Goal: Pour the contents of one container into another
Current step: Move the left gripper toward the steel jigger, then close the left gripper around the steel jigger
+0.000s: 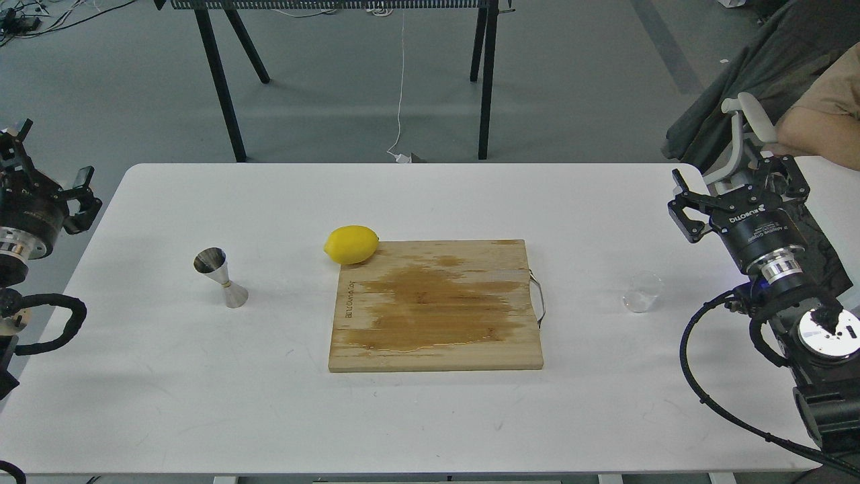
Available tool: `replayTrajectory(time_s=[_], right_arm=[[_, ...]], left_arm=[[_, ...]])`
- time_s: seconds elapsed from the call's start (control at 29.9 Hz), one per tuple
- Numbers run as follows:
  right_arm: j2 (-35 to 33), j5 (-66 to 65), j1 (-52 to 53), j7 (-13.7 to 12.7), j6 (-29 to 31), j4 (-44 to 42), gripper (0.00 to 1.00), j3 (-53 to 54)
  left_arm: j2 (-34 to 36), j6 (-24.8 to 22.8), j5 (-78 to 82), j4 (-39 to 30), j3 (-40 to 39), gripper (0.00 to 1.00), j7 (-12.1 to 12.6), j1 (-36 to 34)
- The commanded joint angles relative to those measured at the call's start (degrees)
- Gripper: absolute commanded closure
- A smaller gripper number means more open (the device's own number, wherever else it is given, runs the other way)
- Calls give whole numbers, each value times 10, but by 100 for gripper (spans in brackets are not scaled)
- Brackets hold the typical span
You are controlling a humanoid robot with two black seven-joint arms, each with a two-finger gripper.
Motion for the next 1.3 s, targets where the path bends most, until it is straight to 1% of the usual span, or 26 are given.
replayTrajectory(time_s=[0.0, 0.07, 0.13, 0.2, 0.27, 0.37, 0.43, 0.53, 0.6, 0.74, 0.77, 0.9, 1.07, 1.17, 1.27], right_arm=[[1, 0, 0, -1, 0, 1, 1, -3], [1, 0, 6, 0, 0, 1, 1, -4], [1, 0, 11, 0, 0, 3, 1, -4], [1, 1, 11, -1, 0, 4, 1, -3], [1, 1, 10, 0, 0, 5, 1, -3], [1, 1, 8, 0, 0, 4, 1, -4], [1, 1, 6, 0, 0, 4, 1, -4], [1, 1, 7, 0, 0, 6, 1, -4], [1, 1, 6, 0, 0, 6, 1, -4], [0, 1, 1, 0, 0, 5, 1, -3], [0, 1, 0, 0, 0, 4, 1, -3], [0, 1, -9, 0, 0, 3, 1, -4], [1, 0, -10, 0, 0, 2, 1, -4], [1, 0, -10, 0, 0, 1, 1, -4], [1, 0, -10, 0, 0, -1, 1, -4]], left_arm=[[25, 0, 50, -2, 1, 0, 0, -20], [63, 0, 123, -7, 0, 0, 0, -53], [79, 0, 192, -14, 0, 0, 0, -82], [91, 0, 248, -40, -1, 0, 0, -108], [121, 0, 300, -93, -1, 0, 0, -126], [158, 0, 410, -208, -1, 0, 0, -130], [167, 0, 512, -283, 0, 0, 0, -127], [177, 0, 660, -361, 2, 0, 0, -114], [187, 0, 735, -404, 1, 0, 0, -82], [210, 0, 809, -478, 1, 0, 0, -14], [216, 20, 818, -490, 1, 0, 0, 8], [242, 150, 823, -542, -4, 0, 0, 75], [264, 294, 823, -560, -6, 0, 0, 149], [265, 362, 823, -563, -7, 0, 0, 195], [256, 413, 823, -563, -6, 0, 0, 234]])
